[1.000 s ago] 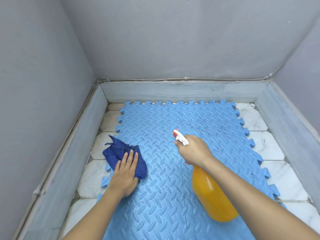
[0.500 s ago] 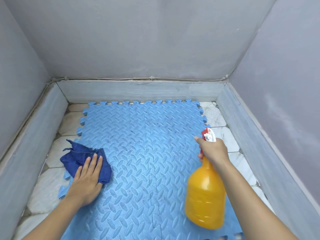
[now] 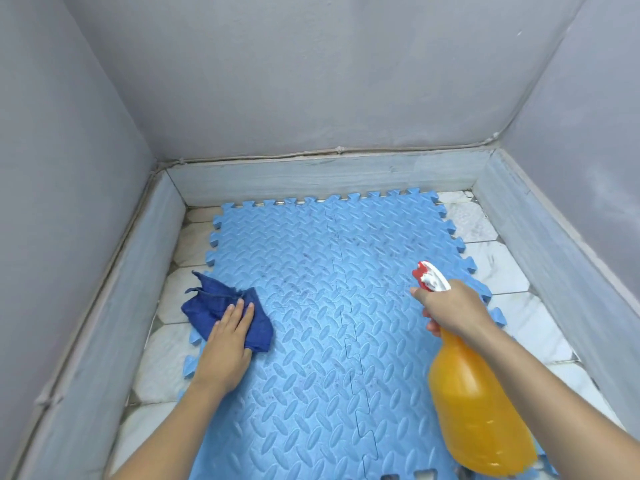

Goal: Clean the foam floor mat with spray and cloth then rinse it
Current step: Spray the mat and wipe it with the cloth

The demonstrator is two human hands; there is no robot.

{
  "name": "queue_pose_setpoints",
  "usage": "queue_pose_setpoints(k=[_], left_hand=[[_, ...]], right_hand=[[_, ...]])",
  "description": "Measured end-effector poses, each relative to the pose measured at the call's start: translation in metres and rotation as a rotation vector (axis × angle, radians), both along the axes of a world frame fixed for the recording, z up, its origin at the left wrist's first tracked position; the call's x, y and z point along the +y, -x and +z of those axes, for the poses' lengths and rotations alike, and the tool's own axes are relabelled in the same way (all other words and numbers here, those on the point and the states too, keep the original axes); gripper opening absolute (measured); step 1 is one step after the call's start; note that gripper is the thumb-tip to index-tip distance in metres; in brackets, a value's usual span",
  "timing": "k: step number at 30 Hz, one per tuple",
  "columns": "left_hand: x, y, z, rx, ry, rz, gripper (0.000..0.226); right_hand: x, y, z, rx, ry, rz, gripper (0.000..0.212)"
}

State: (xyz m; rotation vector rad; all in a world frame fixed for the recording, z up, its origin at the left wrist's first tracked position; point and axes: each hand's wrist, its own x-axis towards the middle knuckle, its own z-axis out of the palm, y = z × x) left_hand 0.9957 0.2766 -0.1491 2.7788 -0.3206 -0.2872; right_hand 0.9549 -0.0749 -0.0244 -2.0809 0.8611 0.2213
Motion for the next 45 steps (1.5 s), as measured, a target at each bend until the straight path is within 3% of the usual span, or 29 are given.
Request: queue_pose_setpoints(k=[6,10,18,25,29,35,40,45], left_hand=[[-0.002,-0.001,0.008,-0.064,0.313,0.229,0.062],[-0.004,-0.002,0.014,-0.007,0.405,0.284,0.059],[0.0,-0.009,0.011,0.129,0.319,0.17,0.063],[-0.001,-0.02,0.024,0.264,0.265,0.164,0.062],[-0.003,-0.019,0.026,0.281,0.259,0.163,0.062],[-0.005,-0.018,0.023,0.284,0.25,0.154,0.062],[-0.004,-0.025,0.015,0.295,0.199,0.107,0.062],[0.0,-0.039,0.012,0.319,0.104,0.07,0.06]], right_hand=[[0.021,0.015,0.003,0.08,0.137,0.23,0.03],[0.032,0.035,-0.013,0.176,0.172,0.345,0.031],[0.056,0.049,-0.023,0.175,0.245,0.556,0.034],[0.092,0.079,-0.03,0.269,0.314,1.044,0.028],[0.103,0.101,-0.031,0.261,0.305,1.174,0.026],[0.094,0.105,-0.032,0.235,0.273,1.066,0.025],[0.063,0.1,-0.018,0.122,0.25,0.754,0.025],[0.019,0.12,-0.017,0.117,0.234,0.436,0.039]])
